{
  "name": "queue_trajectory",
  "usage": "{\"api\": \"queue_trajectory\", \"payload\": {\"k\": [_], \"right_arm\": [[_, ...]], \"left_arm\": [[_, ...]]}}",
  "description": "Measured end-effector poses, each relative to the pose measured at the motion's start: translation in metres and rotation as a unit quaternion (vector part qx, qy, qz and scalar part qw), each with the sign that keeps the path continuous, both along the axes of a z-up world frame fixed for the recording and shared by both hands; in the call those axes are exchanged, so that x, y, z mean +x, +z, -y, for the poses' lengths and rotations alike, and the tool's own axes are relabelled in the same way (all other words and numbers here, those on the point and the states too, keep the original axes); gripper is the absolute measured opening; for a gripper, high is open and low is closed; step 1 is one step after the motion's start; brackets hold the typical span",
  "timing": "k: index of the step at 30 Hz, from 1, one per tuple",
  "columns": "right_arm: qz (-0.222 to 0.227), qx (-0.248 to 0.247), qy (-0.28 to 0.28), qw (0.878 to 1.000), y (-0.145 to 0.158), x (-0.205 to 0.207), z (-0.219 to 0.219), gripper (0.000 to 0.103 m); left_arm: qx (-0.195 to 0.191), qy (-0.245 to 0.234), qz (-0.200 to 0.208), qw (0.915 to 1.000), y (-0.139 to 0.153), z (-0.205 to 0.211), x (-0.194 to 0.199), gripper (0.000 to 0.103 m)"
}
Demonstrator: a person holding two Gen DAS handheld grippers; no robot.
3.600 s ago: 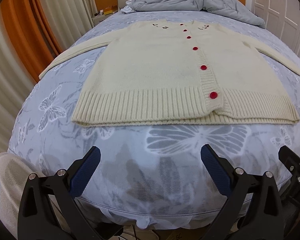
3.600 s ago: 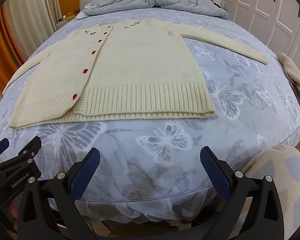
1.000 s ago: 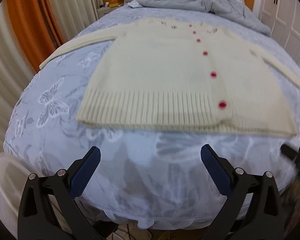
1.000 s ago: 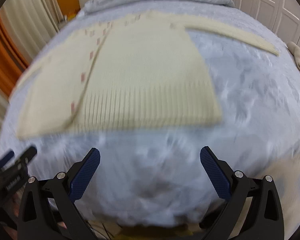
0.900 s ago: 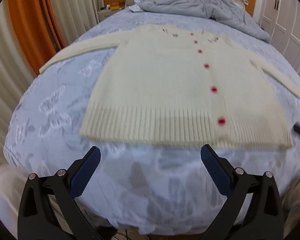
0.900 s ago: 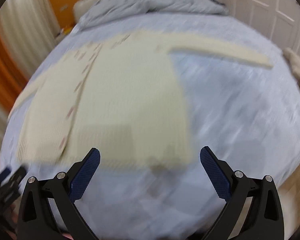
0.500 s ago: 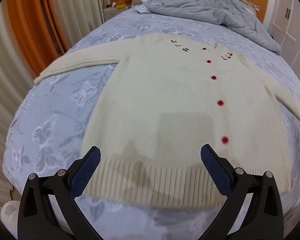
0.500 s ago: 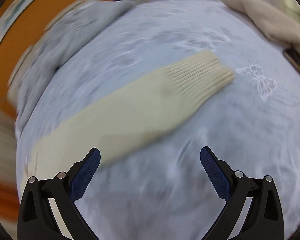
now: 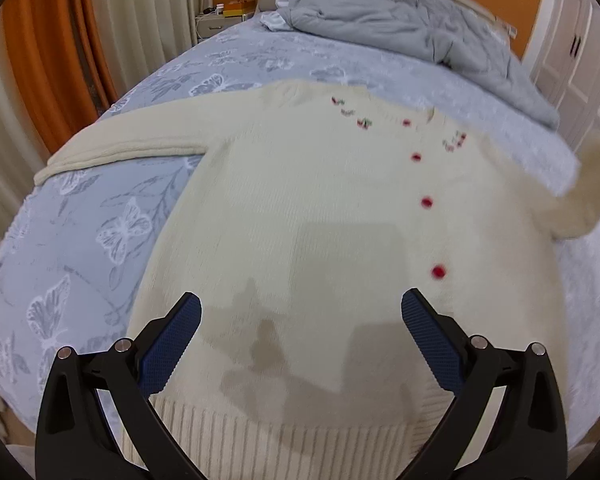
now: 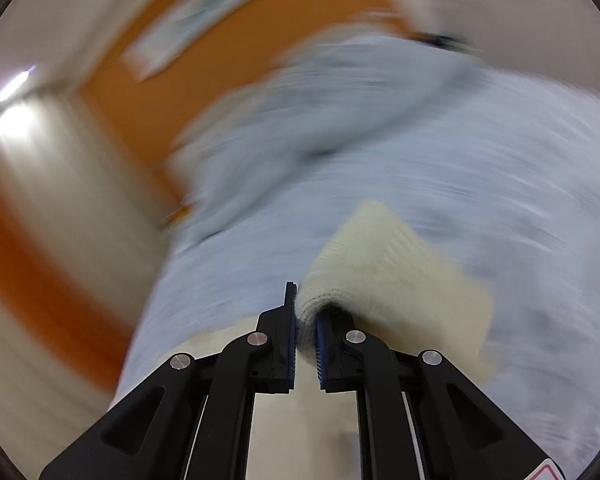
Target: Fold small clothes
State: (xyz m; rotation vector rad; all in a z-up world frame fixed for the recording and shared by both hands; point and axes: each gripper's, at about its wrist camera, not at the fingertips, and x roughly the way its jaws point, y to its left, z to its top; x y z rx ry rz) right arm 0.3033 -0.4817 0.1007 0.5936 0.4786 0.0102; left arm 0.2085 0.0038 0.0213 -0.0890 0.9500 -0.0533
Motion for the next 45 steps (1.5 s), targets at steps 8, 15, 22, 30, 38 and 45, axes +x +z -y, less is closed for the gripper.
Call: {"api": "queue_trajectory", "payload": {"k": [8, 15, 22, 30, 38, 45], "right_arm": [[-0.027, -0.083, 0.221, 0.971, -0.012, 0.071, -0.237, 0.038], [-0.102, -0.031, 0.066, 0.992, -0.078, 0.013, -0.14, 0.055], [-0.18, 0.001, 0.005, 0.984, -0.138, 0.012, -0.086, 0.056], [-0.101, 0.03, -0.002, 0.994, -0.129, 0.032, -0.078, 0.01], [-0.161, 0.051, -0.054, 0.984, -0.201, 0.015, -0.061, 0.015], [-0.117, -0.015, -0.077, 0.99, -0.141, 0.036, -0.075, 0.049]], "left_arm": [[-0.131, 0.016, 0.003, 0.9913, 0.021, -0.023, 0.04, 0.098], [-0.164, 0.019, -0.031, 0.9858, -0.01, -0.016, 0.13, 0.098], [-0.225, 0.064, -0.091, 0.968, -0.06, -0.005, 0.191, 0.075], [-0.225, 0.011, 0.026, 0.9739, -0.008, 0.0, 0.196, 0.009], [-0.185, -0.004, -0.013, 0.9827, -0.058, 0.001, 0.203, 0.011], [-0.218, 0.009, 0.038, 0.9753, -0.093, -0.011, 0.183, 0.014]]}}
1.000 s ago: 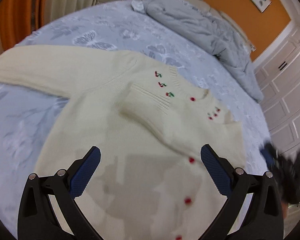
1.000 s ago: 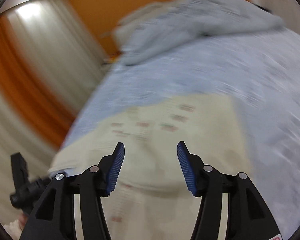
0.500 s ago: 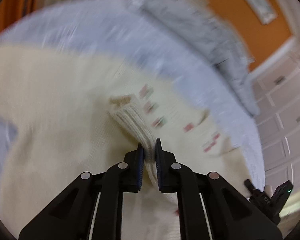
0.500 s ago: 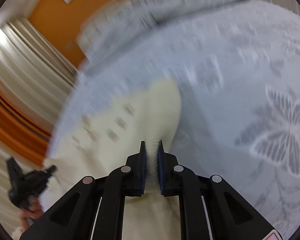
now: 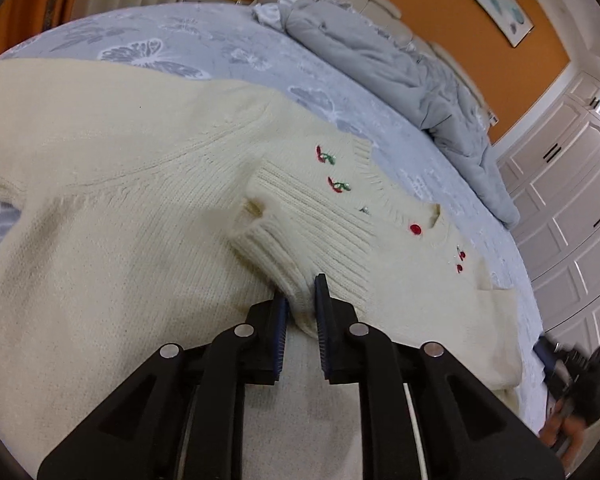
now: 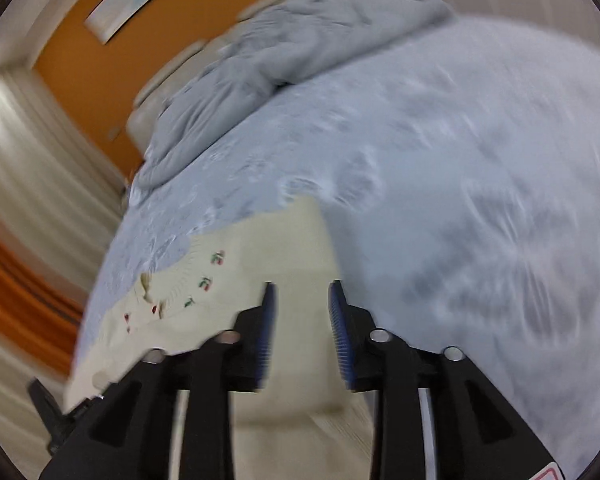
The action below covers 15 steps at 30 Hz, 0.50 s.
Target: Fold small clothes
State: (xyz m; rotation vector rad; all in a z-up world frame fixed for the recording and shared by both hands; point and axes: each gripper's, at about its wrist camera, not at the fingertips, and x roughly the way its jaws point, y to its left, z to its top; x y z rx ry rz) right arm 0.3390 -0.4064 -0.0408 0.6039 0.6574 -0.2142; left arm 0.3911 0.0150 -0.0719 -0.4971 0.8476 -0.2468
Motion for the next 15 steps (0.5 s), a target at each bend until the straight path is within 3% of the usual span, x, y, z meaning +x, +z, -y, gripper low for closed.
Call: {"api": "queue_trajectory", "payload": {"k": [1, 4, 5, 6, 7, 10, 11, 13, 15], "right_arm": [[-0.009, -0.021, 0.007, 1.0, 0.003, 0.014, -0.004, 0.068], [-0.058, -0.081, 0.017, 0.995, -0.006, 0.063, -0.007, 0.071], [-0.087, -0.078, 0.018, 0.993, -0.016, 0.078, -0.002, 0.062], [-0.1, -0.059, 0.025, 0.993, -0.024, 0.083, 0.002, 0.044], [-0.106, -0.035, 0.035, 0.993, -0.03, 0.09, 0.007, 0.011], [-0.034, -0.008, 0.016, 0.999, -0.014, 0.081, 0.024, 0.009], [-0.034, -0.006, -0.002, 0.999, -0.018, 0.078, 0.034, 0.009], [-0.102, 0.019, -0.005, 0.995, -0.05, 0.085, 0.047, 0.013], [-0.081, 0.038, -0.023, 0.996, -0.04, 0.07, 0.052, 0.022]], "left_arm": [[-0.008, 0.001, 0.002, 1.0, -0.002, -0.002, 0.0, 0.014], [-0.031, 0.002, 0.009, 0.9995, -0.006, -0.007, -0.002, 0.015], [-0.032, 0.003, 0.011, 0.9994, -0.005, -0.008, -0.001, 0.015], [-0.027, 0.003, 0.013, 0.9995, -0.004, -0.007, -0.002, 0.015], [-0.021, 0.003, 0.015, 0.9997, -0.003, -0.005, -0.003, 0.015], [-0.02, 0.001, 0.02, 0.9996, -0.003, -0.002, -0.001, 0.015], [-0.022, -0.001, 0.021, 0.9995, -0.003, -0.003, -0.003, 0.018], [-0.017, -0.008, 0.024, 0.9995, -0.003, 0.0, -0.002, 0.02], [-0.016, -0.008, 0.025, 0.9995, -0.003, 0.001, -0.002, 0.02]]}}
